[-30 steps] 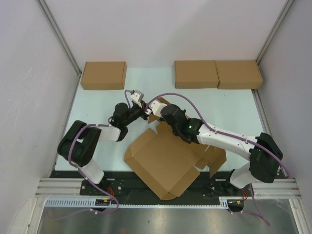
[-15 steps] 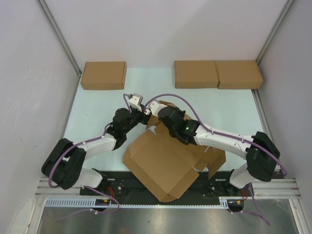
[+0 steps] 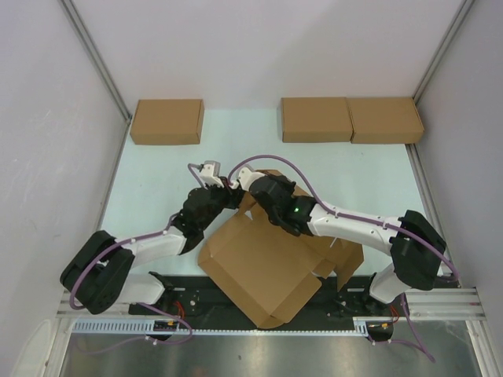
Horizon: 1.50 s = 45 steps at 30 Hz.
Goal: Fold the paper box
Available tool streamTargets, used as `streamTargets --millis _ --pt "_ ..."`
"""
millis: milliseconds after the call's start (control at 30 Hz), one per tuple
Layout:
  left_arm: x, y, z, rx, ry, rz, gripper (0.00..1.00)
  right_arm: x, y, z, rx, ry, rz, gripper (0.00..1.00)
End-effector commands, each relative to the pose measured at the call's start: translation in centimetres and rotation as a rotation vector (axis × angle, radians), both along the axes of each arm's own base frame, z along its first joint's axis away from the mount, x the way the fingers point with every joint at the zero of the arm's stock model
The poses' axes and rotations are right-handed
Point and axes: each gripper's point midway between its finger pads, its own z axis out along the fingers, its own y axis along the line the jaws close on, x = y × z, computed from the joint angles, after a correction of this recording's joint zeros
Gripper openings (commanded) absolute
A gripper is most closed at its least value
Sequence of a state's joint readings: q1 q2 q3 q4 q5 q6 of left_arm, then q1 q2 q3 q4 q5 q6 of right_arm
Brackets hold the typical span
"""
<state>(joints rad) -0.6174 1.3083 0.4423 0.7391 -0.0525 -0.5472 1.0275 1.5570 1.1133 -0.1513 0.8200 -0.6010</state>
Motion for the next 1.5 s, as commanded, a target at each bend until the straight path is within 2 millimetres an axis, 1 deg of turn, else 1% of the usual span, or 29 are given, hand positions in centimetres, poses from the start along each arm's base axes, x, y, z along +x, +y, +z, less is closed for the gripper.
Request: streamTargets --millis 0,33,100,167,200,267,300,367,400,433,500,600,667,700,733,767,800,833,867,900,933,1033,1167,1300,1333,1367,1400,1433,1467 --pt "0.4 0.9 3.1 -0.137 -0.026 0.104 0.05 0.3 -0.9 0.6 -0.009 -0.025 -0.070 0.00" --pt "0.4 1.0 3.8 -0.143 -0.034 0.111 0.05 0.3 -1.0 0.7 -0.011 -0.028 -0.071 0.00" --pt "0.7 1.3 4.6 -0.122 -0.036 0.128 0.05 0.3 -1.1 0.9 -0.013 -0.036 -0.077 0.00" --pt "0.5 1.3 5.6 -0.142 -0.036 0.138 0.05 0.4 -1.1 1.0 -0.014 -0.043 -0.080 0.00" --pt "0.4 1.3 5.4 -0.142 -0.024 0.143 0.06 0.4 -1.0 1.0 -0.011 -0.046 -0.081 0.00" --pt "-0.4 0.5 5.3 -0.157 -0.007 0.130 0.06 0.5 -0.9 1.0 -0.010 -0.048 -0.084 0.00" --pt "-0.6 0.6 4.7 -0.150 0.007 0.149 0.06 0.5 -0.9 0.8 -0.014 -0.046 -0.086 0.00" --pt "-1.5 0.0 3.1 -0.146 0.043 0.142 0.06 0.4 -0.7 0.6 -0.019 -0.043 -0.084 0.00" --pt "-1.7 0.0 2.8 -0.154 0.049 0.151 0.06 0.3 -0.7 0.6 -0.020 -0.043 -0.085 0.00" --pt "-2.2 -0.1 1.5 -0.146 0.075 0.149 0.06 0.3 -0.6 0.5 -0.024 -0.041 -0.082 0.00" --pt "-2.7 0.1 0.0 -0.161 0.111 0.161 0.06 0.1 -0.6 0.5 -0.032 -0.044 -0.084 0.00" --pt "-3.4 0.1 -1.0 -0.183 0.123 0.167 0.07 -0.2 -0.5 0.5 -0.032 -0.042 -0.080 0.00" --pt "-3.6 0.0 -1.2 -0.203 0.120 0.175 0.07 -0.3 -0.5 0.5 -0.030 -0.043 -0.082 0.00" --pt "-3.9 0.1 -2.1 -0.192 0.131 0.178 0.08 -0.4 -0.5 0.5 -0.031 -0.043 -0.083 0.00" --pt "-4.0 0.1 -2.5 -0.196 0.134 0.185 0.08 -0.5 -0.5 0.5 -0.027 -0.042 -0.085 0.00" --pt "-4.0 0.1 -2.4 -0.218 0.125 0.187 0.08 -0.7 -0.4 0.5 -0.028 -0.039 -0.082 0.00" --pt "-4.3 0.3 -3.7 -0.204 0.145 0.192 0.09 -0.8 -0.4 0.5 -0.023 -0.038 -0.082 0.00" --pt "-4.4 0.3 -3.9 -0.216 0.147 0.197 0.09 -0.9 -0.3 0.5 -0.010 -0.034 -0.080 0.00" --pt "-4.3 0.2 -3.5 -0.246 0.130 0.196 0.10 -1.1 -0.3 0.4 -0.010 -0.028 -0.078 0.00" --pt "-4.6 0.3 -4.8 -0.228 0.148 0.197 0.10 -1.3 -0.2 0.6 0.000 -0.028 -0.074 0.00" --pt "-4.5 0.2 -4.5 -0.251 0.136 0.196 0.11 -1.4 -0.2 0.5 0.006 -0.025 -0.077 0.00" --pt "-4.8 0.4 -5.9 -0.234 0.152 0.198 0.11 -1.8 -0.4 0.5 0.006 -0.011 -0.076 0.00" --pt "-5.1 0.8 -6.5 -0.227 0.151 0.206 0.13 -2.5 -0.6 0.3 0.024 0.013 -0.075 0.00" --pt "-5.1 1.1 -6.5 -0.224 0.147 0.216 0.16 -3.0 -0.5 0.2 0.024 0.022 -0.072 0.00" --pt "-5.1 1.2 -6.8 -0.217 0.158 0.222 0.19 -3.1 -0.4 -0.1 0.015 0.023 -0.073 0.00" --pt "-5.1 1.1 -6.3 -0.230 0.155 0.228 0.20 -3.2 -0.4 -0.2 0.011 0.021 -0.076 0.00" --pt "-5.0 1.1 -6.2 -0.244 0.164 0.240 0.25 -3.2 -0.4 -0.3 0.006 0.020 -0.081 0.00" --pt "-5.2 1.2 -6.8 -0.219 0.184 0.252 0.28 -3.0 -0.5 -0.5 -0.005 0.013 -0.093 0.00" --pt "-5.1 0.5 -5.8 -0.233 0.178 0.249 0.30 -3.1 -0.4 -0.7 -0.008 0.012 -0.090 0.00"
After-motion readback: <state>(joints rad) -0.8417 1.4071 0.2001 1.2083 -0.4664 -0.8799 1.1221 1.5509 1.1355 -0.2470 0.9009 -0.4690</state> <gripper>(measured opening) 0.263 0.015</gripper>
